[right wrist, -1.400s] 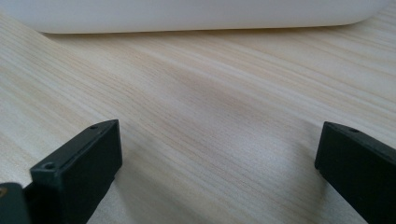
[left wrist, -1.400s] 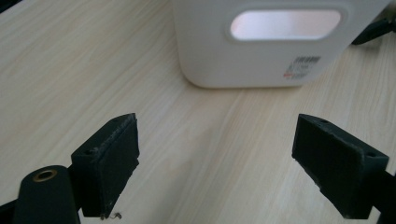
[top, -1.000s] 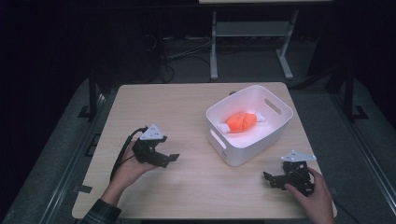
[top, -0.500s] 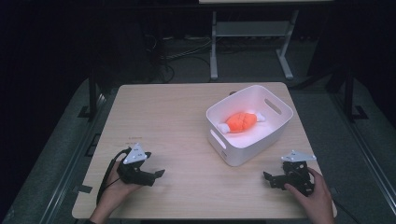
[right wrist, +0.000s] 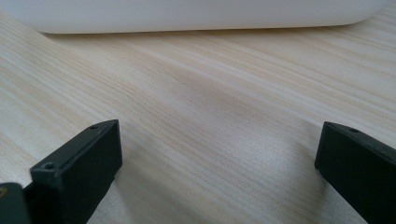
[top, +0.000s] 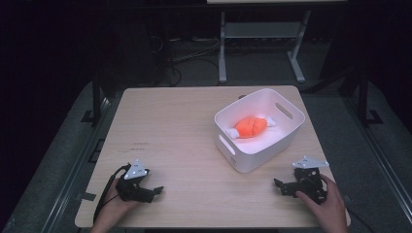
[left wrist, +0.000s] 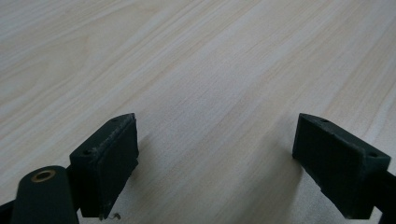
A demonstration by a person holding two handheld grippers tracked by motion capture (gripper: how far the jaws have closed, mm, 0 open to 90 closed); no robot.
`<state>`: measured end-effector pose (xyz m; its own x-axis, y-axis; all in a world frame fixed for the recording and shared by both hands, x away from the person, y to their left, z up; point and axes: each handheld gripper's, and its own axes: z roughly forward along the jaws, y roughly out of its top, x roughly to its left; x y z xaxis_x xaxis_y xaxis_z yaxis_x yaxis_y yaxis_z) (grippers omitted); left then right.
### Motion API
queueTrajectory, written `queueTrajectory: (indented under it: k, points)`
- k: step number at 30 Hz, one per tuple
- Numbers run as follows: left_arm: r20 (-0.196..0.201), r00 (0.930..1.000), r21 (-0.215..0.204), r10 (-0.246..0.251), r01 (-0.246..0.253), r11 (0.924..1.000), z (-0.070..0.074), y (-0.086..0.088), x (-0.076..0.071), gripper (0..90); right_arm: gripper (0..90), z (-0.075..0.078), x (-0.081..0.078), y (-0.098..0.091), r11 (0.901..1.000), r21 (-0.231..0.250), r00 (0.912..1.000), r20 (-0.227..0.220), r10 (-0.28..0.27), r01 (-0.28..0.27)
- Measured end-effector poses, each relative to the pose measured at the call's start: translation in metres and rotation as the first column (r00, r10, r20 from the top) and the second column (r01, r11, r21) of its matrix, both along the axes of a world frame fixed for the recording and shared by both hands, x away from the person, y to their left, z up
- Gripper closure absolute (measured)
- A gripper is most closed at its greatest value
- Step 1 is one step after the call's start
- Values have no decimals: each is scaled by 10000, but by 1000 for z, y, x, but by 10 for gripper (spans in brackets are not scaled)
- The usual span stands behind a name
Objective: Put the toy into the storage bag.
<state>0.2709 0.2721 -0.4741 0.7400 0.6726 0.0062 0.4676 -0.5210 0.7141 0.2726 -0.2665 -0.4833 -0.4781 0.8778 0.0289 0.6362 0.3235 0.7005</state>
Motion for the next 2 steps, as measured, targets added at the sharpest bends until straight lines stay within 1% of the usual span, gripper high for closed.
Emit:
queueTrajectory:
  k: [2]
  points:
    - [60,10000,-43,-15,15,10000,-1,1,0,127,2,0,0,0,10000,-1,10000,1,0,0]
